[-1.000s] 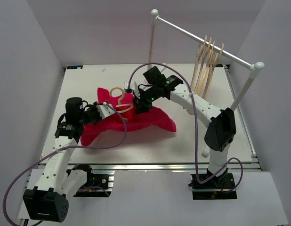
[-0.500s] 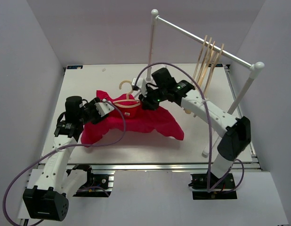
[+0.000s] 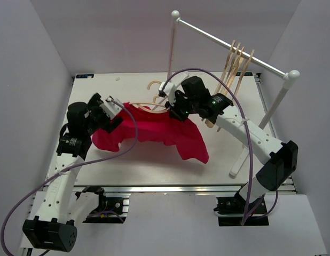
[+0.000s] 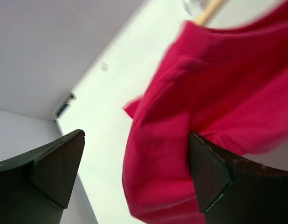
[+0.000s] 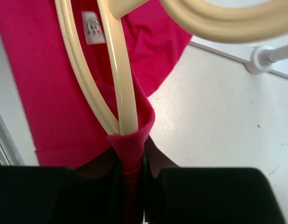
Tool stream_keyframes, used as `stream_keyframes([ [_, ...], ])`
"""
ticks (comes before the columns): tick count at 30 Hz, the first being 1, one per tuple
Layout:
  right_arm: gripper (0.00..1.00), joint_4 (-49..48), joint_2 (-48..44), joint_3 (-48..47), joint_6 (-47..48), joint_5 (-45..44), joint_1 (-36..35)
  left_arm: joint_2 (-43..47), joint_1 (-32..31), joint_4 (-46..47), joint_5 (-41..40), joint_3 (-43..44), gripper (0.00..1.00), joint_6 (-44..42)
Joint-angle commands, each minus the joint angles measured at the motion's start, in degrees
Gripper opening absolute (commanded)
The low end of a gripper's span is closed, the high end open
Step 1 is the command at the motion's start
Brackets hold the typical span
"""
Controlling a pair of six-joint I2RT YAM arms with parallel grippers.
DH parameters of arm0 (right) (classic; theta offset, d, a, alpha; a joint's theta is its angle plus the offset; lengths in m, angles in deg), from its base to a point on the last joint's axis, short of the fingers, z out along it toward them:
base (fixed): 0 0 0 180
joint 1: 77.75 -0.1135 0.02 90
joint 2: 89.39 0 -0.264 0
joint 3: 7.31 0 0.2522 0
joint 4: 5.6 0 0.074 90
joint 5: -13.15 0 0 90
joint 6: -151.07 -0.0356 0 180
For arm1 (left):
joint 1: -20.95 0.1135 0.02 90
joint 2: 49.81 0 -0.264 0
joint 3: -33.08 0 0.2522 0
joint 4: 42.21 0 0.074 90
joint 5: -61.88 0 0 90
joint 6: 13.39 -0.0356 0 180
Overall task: Place the t-shirt on the hanger
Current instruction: Place the T-shirt on the hanger, then place the hanger at the clothesline.
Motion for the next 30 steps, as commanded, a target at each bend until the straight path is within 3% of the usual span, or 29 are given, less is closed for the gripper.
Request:
stream_keyframes([
  [1, 0.00, -2.02, -2.42, -6.03, -6.28, -5.83, 1.57, -0.63, 1.03, 7.36, -6.88, 8.14, 0.98, 11.53],
  [6, 0.00, 0.09, -1.01, -14.02, -9.91, -10.67, 1.30, -6.51, 1.03, 14.33, -12.41, 22.73, 0.98, 24.48],
  [11, 0.00, 1.84, -0.57, -17.81, -10.00, -11.81, 0.86, -13.18, 1.03, 18.56, -7.06, 32.39, 0.98, 34.68],
  [14, 0.00, 2.55, -0.31, -23.08, -10.53, -18.82, -0.97, -13.30, 0.95, 20.83, -7.58, 31.46, 0.98, 42.94],
  [18, 0.00, 7.36, 2.75, -33.00, -9.64, -40.16, -7.03, -8.46, 0.95, 31.46, -10.22, 20.22, 0.98, 53.40],
  [20, 0.00, 10.36, 4.61, -40.88, -10.43, -49.03, -10.29, -7.76, 1.03, 31.48, -11.27, 18.00, 0.98, 57.63],
  [23, 0.00, 8.80, 5.06, -41.03, -9.65, -69.75, -13.37, -7.75, 1.03, 28.67, -11.54, 17.82, 0.98, 59.39],
  [28, 0.00, -10.67, 0.14, -33.75, 3.59, -86.84, -19.51, -7.32, 0.95, 24.89, -13.20, 17.21, 0.98, 59.40],
  [30, 0.00, -41.35, -2.83, -23.00, 26.64, -94.41, -21.54, -6.70, 1.03, 24.89, -15.13, 16.51, 0.98, 60.36],
])
